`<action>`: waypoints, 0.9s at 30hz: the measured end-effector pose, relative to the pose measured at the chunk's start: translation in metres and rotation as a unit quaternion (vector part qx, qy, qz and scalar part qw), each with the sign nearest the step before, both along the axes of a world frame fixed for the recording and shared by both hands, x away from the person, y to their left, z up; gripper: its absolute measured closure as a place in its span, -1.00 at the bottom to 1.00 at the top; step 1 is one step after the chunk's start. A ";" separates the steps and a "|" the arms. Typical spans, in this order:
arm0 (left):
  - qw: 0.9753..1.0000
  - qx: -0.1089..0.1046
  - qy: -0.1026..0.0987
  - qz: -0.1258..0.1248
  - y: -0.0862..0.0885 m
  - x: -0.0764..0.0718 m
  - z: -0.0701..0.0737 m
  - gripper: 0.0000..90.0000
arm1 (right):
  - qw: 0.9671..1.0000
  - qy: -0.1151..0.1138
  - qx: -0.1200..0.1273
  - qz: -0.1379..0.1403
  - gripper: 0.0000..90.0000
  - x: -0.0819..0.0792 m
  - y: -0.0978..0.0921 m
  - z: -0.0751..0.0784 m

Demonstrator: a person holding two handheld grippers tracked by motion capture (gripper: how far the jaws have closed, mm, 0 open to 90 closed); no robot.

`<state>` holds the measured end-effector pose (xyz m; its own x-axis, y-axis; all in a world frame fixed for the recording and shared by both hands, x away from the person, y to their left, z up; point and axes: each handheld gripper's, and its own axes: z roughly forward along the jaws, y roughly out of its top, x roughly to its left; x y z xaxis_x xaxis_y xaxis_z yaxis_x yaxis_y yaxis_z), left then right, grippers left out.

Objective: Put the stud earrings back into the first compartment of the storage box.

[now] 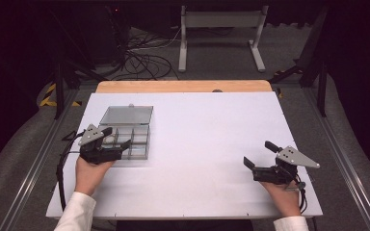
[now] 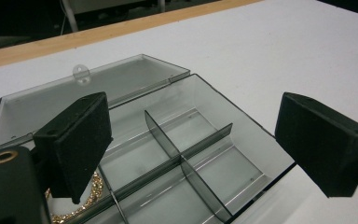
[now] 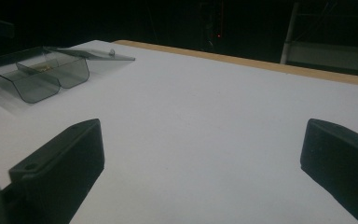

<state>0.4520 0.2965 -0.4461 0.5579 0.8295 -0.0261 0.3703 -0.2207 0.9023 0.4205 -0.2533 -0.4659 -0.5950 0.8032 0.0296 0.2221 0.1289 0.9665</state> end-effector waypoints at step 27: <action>0.999 -0.013 -0.049 -0.008 0.009 -0.027 -0.004 -0.77 | 1.000 -0.001 0.003 -0.004 -1.00 0.000 -0.001 -0.001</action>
<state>0.4254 0.3058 -0.4504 0.5716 0.8205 0.0083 0.2764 -0.2021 0.9396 0.4209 -0.2541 -0.4673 -0.5886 0.8077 0.0327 0.2215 0.1223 0.9675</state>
